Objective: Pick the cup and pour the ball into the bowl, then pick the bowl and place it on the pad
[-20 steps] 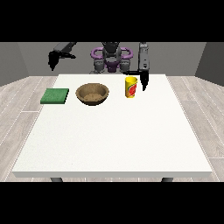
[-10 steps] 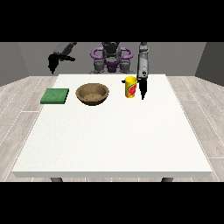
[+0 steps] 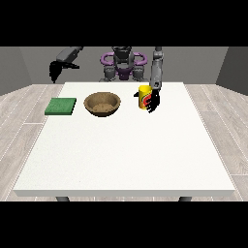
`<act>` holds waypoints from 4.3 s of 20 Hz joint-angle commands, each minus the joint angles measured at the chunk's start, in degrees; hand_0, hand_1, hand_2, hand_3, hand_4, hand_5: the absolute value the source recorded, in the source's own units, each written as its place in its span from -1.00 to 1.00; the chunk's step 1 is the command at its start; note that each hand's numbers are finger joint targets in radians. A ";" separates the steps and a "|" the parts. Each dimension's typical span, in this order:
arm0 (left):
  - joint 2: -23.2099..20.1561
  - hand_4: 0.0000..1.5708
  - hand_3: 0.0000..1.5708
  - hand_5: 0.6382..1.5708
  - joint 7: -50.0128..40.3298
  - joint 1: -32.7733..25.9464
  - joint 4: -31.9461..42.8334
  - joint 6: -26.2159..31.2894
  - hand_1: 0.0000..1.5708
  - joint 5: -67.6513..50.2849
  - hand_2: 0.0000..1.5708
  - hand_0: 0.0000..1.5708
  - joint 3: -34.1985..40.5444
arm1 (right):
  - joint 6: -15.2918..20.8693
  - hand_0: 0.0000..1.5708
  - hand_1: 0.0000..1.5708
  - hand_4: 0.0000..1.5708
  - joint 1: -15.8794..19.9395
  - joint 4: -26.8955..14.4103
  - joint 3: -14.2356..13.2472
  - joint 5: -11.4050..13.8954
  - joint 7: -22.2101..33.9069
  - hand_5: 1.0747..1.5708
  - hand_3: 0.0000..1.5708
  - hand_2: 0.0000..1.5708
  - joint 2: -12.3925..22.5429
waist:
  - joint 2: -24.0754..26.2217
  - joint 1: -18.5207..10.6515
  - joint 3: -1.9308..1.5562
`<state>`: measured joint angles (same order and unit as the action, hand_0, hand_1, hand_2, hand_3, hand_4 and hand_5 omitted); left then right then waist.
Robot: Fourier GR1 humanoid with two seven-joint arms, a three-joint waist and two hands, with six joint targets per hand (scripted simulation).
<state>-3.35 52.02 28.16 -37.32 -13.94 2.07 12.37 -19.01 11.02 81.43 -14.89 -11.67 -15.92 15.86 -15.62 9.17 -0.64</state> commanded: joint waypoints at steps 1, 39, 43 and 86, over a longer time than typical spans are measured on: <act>-0.46 0.82 1.00 0.32 5.36 -1.11 4.32 -7.57 0.65 3.33 1.00 0.65 0.27 | 0.38 -1.00 -1.00 -1.00 0.07 3.55 0.32 -0.78 1.30 1.00 -1.00 -1.00 -0.43 | -2.20 2.66 0.70; -8.12 0.95 1.00 0.41 -68.97 25.83 3.20 -14.68 0.98 62.53 1.00 0.98 -36.54 | -7.11 -1.00 -1.00 -1.00 -0.30 -20.62 -4.19 -1.36 0.85 1.00 -1.00 -1.00 5.82 | 20.32 -1.16 0.49; -5.61 0.92 1.00 0.45 -69.78 27.03 5.06 -10.70 0.90 70.80 1.00 0.90 -43.98 | -7.13 -1.00 -1.00 -1.00 1.84 -21.91 -5.56 -2.28 0.32 1.00 -1.00 -1.00 6.80 | 17.64 -1.15 0.52; 3.35 -1.00 -1.00 0.99 -39.51 -0.67 -29.13 -2.90 -1.00 5.63 -1.00 -1.00 -21.65 | 15.78 -1.00 -1.00 -0.62 12.04 -21.31 -2.78 2.27 2.74 1.00 -1.00 -1.00 -8.03 | 5.20 -18.07 0.83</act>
<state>-0.08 4.00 32.34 -62.77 -21.69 16.72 -8.45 -8.26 20.19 60.32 -17.90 -10.52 -13.64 10.18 -8.11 -5.42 0.53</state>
